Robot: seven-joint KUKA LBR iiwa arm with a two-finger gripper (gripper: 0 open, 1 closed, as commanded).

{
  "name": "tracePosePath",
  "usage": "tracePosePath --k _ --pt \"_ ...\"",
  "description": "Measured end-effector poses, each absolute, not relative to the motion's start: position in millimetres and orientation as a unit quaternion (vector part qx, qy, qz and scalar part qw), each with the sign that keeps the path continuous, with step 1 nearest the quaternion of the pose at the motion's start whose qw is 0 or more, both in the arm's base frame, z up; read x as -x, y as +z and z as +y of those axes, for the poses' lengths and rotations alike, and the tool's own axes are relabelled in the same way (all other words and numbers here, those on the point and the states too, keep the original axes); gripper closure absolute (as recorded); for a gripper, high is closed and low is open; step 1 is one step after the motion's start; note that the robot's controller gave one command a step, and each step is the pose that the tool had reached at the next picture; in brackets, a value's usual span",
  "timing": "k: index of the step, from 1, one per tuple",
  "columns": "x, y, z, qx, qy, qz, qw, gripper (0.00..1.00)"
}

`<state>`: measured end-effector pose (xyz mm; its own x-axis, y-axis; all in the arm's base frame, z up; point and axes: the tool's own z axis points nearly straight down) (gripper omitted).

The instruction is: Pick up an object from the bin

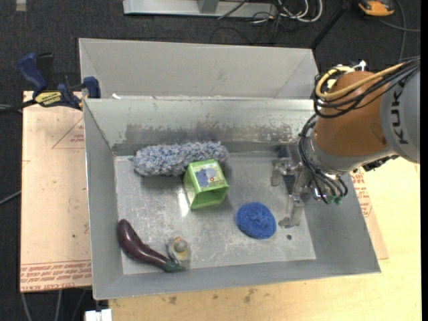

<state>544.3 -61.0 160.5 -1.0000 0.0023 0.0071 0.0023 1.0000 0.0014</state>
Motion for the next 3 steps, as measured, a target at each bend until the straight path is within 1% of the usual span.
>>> tracePosePath --k 1,2,3 --pt "-546.0 164.8 -60.8 0.0 0.0 -1.0 0.0 0.0" --pt "-547.3 124.1 -52.3 -0.015 0.0 -1.0 -0.005 0.0" --pt "-547.5 88.9 -39.7 -0.102 -0.001 -0.995 0.002 0.0"
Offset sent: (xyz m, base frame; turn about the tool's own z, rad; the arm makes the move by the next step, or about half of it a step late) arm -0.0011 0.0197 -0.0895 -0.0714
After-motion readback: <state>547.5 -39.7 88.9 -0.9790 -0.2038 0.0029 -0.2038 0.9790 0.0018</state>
